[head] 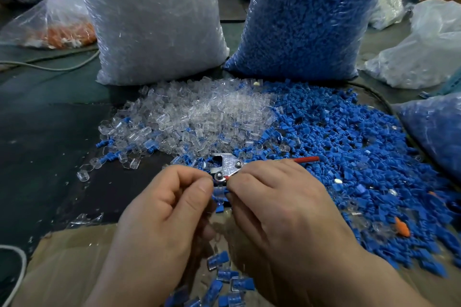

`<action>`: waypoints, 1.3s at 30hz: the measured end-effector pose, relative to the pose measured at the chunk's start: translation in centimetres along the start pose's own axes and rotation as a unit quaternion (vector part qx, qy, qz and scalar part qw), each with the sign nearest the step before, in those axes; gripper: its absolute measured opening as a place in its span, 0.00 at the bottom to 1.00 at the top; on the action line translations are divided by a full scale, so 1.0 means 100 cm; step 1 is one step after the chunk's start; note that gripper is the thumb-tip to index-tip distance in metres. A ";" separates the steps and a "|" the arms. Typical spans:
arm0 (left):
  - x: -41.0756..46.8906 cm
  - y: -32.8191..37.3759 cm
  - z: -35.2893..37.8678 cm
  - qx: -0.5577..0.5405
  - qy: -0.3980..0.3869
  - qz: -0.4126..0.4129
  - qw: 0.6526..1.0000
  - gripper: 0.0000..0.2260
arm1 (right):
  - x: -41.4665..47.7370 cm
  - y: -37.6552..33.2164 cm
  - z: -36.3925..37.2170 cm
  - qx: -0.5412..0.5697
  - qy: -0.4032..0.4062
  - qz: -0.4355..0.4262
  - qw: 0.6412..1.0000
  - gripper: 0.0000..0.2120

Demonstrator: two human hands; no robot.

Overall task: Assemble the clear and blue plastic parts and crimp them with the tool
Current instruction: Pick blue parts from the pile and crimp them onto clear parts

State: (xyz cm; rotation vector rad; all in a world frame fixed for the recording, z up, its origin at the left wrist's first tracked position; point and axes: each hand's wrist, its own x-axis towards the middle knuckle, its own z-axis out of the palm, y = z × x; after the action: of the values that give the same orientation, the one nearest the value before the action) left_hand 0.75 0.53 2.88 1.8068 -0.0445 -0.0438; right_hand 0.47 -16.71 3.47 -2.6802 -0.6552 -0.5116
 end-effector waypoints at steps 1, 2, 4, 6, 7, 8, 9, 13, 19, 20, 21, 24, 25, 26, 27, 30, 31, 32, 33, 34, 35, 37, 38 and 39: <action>0.001 0.000 -0.003 0.009 -0.019 -0.016 1.000 0.18 | 0.000 -0.001 -0.001 -0.001 0.007 -0.009 1.000 0.12; 0.003 -0.001 -0.005 0.014 -0.048 -0.035 0.998 0.21 | 0.000 -0.003 -0.002 -0.001 0.009 -0.018 1.000 0.12; 0.005 -0.004 -0.007 0.002 -0.085 -0.056 0.995 0.26 | 0.000 -0.007 -0.002 0.008 0.000 -0.036 0.999 0.13; 0.006 -0.009 -0.009 -0.034 -0.093 -0.039 0.994 0.25 | 0.000 -0.011 -0.004 0.054 -0.016 -0.009 0.998 0.12; 0.006 -0.010 -0.010 -0.033 -0.099 -0.007 0.995 0.22 | 0.000 -0.013 -0.006 0.101 -0.026 0.038 0.994 0.12; 0.005 -0.011 -0.010 -0.016 -0.112 0.035 0.993 0.21 | 0.000 -0.016 -0.009 0.182 -0.054 0.111 0.975 0.13; 0.004 -0.011 -0.011 -0.002 -0.124 0.072 0.990 0.20 | 0.001 -0.018 -0.012 0.295 -0.093 0.180 0.934 0.12; 0.002 -0.006 -0.020 0.053 -0.151 0.119 0.980 0.18 | 0.002 -0.014 -0.018 0.438 -0.199 0.288 0.828 0.11; 0.015 -0.012 -0.041 0.296 -0.163 0.095 0.936 0.08 | -0.004 -0.006 -0.008 0.048 -0.209 0.112 0.970 0.13; 0.015 -0.013 -0.040 0.312 -0.180 0.091 0.928 0.08 | -0.004 -0.008 -0.007 0.037 -0.221 0.089 0.970 0.12; 0.014 -0.014 -0.038 0.325 -0.196 0.094 0.920 0.08 | -0.004 -0.007 -0.005 0.034 -0.232 0.071 0.970 0.12; 0.011 -0.011 -0.034 0.331 -0.239 0.097 0.908 0.11 | -0.003 -0.009 -0.005 0.045 -0.271 0.035 0.961 0.11; 0.010 -0.010 -0.034 0.329 -0.251 0.095 0.906 0.13 | -0.004 -0.009 -0.006 0.053 -0.277 0.025 0.959 0.10; 0.010 -0.009 -0.033 0.325 -0.253 0.089 0.907 0.14 | -0.004 -0.008 -0.007 0.059 -0.285 0.022 0.956 0.10; 0.009 -0.008 -0.033 0.321 -0.239 0.082 0.913 0.13 | -0.004 -0.007 -0.007 0.063 -0.293 0.025 0.954 0.10; 0.017 -0.016 -0.039 0.363 -0.093 0.074 0.924 0.07 | -0.004 -0.003 -0.006 0.061 -0.284 0.053 0.956 0.12; 0.020 -0.018 -0.041 0.385 -0.042 0.070 0.919 0.09 | -0.004 -0.003 -0.005 0.053 -0.266 0.071 0.960 0.13; 0.023 -0.020 -0.042 0.410 -0.013 0.058 0.910 0.13 | -0.004 -0.002 -0.003 0.040 -0.239 0.087 0.966 0.13; 0.026 -0.022 -0.041 0.442 -0.010 0.050 0.896 0.19 | -0.004 -0.002 0.000 0.024 -0.209 0.099 0.973 0.14; 0.028 -0.025 -0.039 0.477 -0.024 0.051 0.877 0.27 | -0.003 -0.001 0.004 0.006 -0.187 0.106 0.977 0.15; 0.029 -0.027 -0.036 0.505 -0.044 0.054 0.860 0.32 | -0.002 -0.002 0.008 -0.011 -0.175 0.108 0.979 0.17; 0.031 -0.026 -0.029 0.523 -0.068 0.060 0.847 0.35 | 0.001 -0.003 0.015 -0.050 -0.166 0.109 0.979 0.20; 0.033 -0.026 -0.026 0.520 -0.074 0.061 0.849 0.33 | 0.003 -0.003 0.018 -0.069 -0.166 0.110 0.977 0.21; 0.033 -0.026 -0.025 0.513 -0.078 0.063 0.853 0.31 | 0.004 -0.003 0.019 -0.084 -0.167 0.112 0.976 0.21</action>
State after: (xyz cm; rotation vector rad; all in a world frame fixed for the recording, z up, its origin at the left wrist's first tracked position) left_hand 4.22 3.36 0.94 2.8686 -0.3610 -0.0822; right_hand 1.19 -15.51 2.02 -2.9830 -0.3982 -0.0566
